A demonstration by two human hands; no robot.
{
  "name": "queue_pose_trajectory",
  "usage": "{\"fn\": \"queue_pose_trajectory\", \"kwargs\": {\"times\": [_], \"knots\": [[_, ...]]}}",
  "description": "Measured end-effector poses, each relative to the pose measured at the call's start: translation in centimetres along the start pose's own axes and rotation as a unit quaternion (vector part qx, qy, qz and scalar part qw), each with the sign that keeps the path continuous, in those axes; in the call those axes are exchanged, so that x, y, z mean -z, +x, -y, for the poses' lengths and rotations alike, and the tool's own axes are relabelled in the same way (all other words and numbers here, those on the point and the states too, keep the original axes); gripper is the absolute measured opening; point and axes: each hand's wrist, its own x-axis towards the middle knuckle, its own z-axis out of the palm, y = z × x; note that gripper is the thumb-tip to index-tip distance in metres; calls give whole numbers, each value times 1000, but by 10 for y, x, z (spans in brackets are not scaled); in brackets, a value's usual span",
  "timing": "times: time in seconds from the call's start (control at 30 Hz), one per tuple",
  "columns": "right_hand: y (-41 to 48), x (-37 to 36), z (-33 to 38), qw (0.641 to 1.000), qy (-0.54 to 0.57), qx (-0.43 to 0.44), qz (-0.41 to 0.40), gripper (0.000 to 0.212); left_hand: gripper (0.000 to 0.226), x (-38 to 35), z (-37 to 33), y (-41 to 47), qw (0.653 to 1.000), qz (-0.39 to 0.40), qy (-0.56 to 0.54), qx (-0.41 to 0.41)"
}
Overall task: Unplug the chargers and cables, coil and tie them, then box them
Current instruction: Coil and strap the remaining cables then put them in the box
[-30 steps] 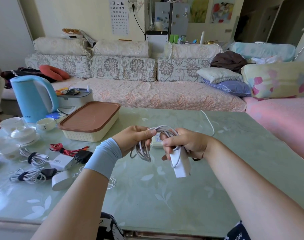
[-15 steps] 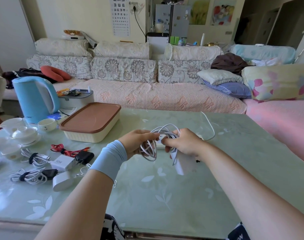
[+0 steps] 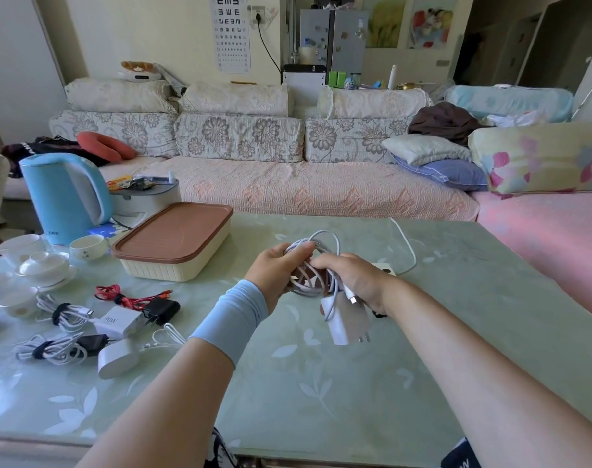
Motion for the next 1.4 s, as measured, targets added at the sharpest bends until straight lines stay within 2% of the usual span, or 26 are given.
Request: {"fn": "queue_pose_trajectory", "kwargs": {"times": [0.13, 0.2, 0.27, 0.33, 0.5, 0.57, 0.67, 0.73, 0.8, 0.9, 0.97, 1.07, 1.13, 1.17, 1.23, 1.27, 1.4], "knots": [[-5, 5, -2, 999, -24, 27, 28, 54, 17, -3, 5, 1, 1000, 27, 15, -4], [-5, 4, -4, 997, -59, 31, 39, 63, 22, -7, 8, 1, 999, 40, -1, -13], [-3, 4, -7, 997, -74, 31, 13, 67, 27, -14, 9, -1, 998, 52, -15, -16], [-4, 5, -8, 997, -63, 35, -8, 59, 30, -17, 11, -2, 997, 72, -18, -17], [-9, 11, -13, 995, -100, 9, -14, 42, 42, -17, 11, -7, 985, 102, 134, -28], [-10, 13, -12, 994, -105, 1, -3, 32, 51, -21, 9, -10, 983, 99, 150, -25], [-14, 10, -7, 996, -72, 23, 46, 12, 51, -24, 2, -12, 992, 115, 37, -37], [-16, 3, -4, 993, -52, 43, 100, 17, 51, -22, -2, -12, 985, 156, -70, -31], [-15, -4, -6, 989, -27, 44, 141, 18, 43, -20, -5, -14, 981, 171, -86, -32], [-11, -8, -8, 982, 33, 24, 182, 14, 20, -19, -7, -15, 990, 121, -53, -50], [-7, -9, -7, 979, 53, 2, 196, 17, 17, -20, -10, -16, 993, 81, -51, -62], [-8, -11, -7, 983, -11, -40, 177, 19, 9, -21, -9, -15, 996, 20, -6, -90], [-6, -8, -10, 985, -37, -26, 166, 21, 8, -23, -9, -15, 994, -10, 24, -106], [-5, -7, -12, 986, -29, -10, 162, 29, 11, -23, -10, -15, 994, -22, 20, -107], [-6, -4, -13, 989, 3, 9, 150, 44, 24, -23, -13, -14, 994, -37, -15, -100], [-8, -2, -12, 987, 14, 18, 156, 42, 28, -23, -14, -13, 994, -39, -32, -96], [-12, 5, -12, 981, 60, 17, 184, 46, 15, -18, -16, -13, 994, -17, -64, -90]]}}
